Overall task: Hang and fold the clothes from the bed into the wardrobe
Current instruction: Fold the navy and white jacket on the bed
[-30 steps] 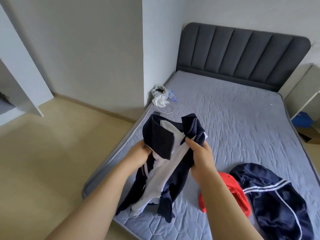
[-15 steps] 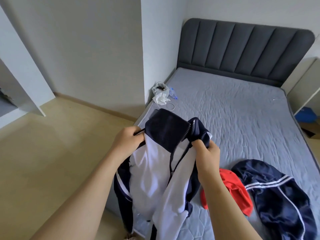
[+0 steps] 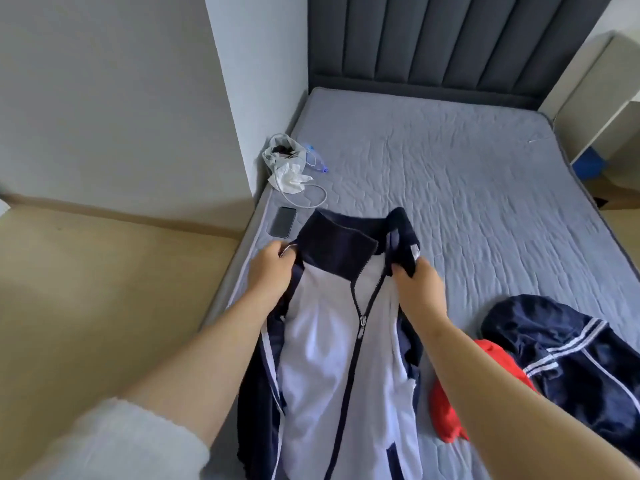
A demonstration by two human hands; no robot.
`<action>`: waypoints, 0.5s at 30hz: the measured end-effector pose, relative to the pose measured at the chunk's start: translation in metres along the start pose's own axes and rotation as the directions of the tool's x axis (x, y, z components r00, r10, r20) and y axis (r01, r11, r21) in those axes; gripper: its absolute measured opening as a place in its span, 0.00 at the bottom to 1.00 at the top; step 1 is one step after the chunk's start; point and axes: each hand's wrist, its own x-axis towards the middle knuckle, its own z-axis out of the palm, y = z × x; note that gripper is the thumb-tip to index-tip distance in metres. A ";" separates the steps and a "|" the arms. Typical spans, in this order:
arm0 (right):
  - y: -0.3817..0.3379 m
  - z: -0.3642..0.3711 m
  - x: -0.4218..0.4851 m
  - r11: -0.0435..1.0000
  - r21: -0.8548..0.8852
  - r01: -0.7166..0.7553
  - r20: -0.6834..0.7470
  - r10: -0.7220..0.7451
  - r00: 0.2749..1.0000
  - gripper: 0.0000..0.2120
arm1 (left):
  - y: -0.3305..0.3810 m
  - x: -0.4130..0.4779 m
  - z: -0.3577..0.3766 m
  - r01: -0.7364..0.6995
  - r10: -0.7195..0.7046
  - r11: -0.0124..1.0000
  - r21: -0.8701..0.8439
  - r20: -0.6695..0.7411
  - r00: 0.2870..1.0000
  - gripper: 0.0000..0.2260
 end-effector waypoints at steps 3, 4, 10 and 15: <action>-0.018 0.036 0.068 0.989 0.130 -0.065 -0.003 0.066 0.998 0.22 | 0.008 0.077 0.021 0.105 -0.085 0.985 -0.140 0.141 0.986 0.23; -0.018 0.049 0.084 0.986 0.141 -0.084 0.016 0.082 0.996 0.27 | 0.003 0.094 0.030 0.099 -0.081 0.992 -0.076 0.206 0.975 0.27; 0.032 0.109 0.092 0.983 -0.067 -0.173 0.169 0.182 0.969 0.29 | -0.062 0.108 0.067 0.109 -0.157 0.985 0.131 0.450 0.879 0.24; 0.096 0.136 0.067 0.953 -0.193 -0.234 0.320 0.287 0.903 0.28 | -0.123 0.086 0.081 0.129 -0.255 0.954 0.269 0.511 0.821 0.23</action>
